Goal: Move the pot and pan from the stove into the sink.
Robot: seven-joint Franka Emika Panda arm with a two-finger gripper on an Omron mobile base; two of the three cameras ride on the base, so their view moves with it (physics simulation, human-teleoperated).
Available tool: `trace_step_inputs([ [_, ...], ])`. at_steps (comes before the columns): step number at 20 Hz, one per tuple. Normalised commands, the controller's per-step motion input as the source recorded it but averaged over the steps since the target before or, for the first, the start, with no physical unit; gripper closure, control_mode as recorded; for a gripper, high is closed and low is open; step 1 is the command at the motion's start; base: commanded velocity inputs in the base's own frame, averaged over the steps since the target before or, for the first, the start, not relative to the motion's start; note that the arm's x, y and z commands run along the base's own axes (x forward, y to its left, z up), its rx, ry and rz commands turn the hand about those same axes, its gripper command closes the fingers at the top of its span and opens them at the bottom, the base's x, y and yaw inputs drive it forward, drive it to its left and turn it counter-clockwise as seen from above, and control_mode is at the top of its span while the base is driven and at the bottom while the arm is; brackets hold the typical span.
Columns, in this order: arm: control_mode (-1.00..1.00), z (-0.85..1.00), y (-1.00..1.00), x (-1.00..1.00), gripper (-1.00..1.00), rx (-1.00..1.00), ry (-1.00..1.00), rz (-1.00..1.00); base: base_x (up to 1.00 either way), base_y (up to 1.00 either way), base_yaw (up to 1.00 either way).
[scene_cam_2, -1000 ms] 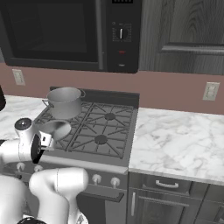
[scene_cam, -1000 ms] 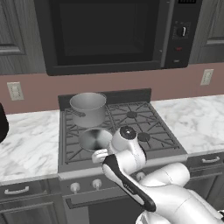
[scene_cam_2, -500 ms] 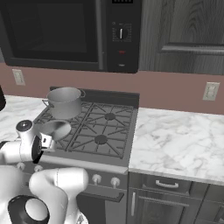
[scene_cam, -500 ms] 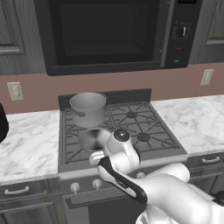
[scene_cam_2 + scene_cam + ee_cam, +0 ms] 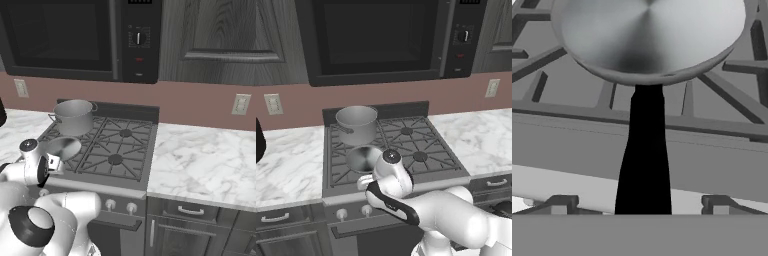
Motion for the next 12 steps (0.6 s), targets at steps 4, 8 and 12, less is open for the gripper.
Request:
trace_step_inputs([
  [4,-1.0,0.0,0.0,0.0,1.0,0.0,0.0,0.0,0.0,0.0,0.0],
  [8,-1.0,0.0,0.0,0.0,1.0,0.0,0.0,0.0,0.0,0.0,0.0],
  [12,-1.0,0.15,0.0,0.0,1.0,0.0,0.0,-0.03,0.0,0.0,0.0],
])
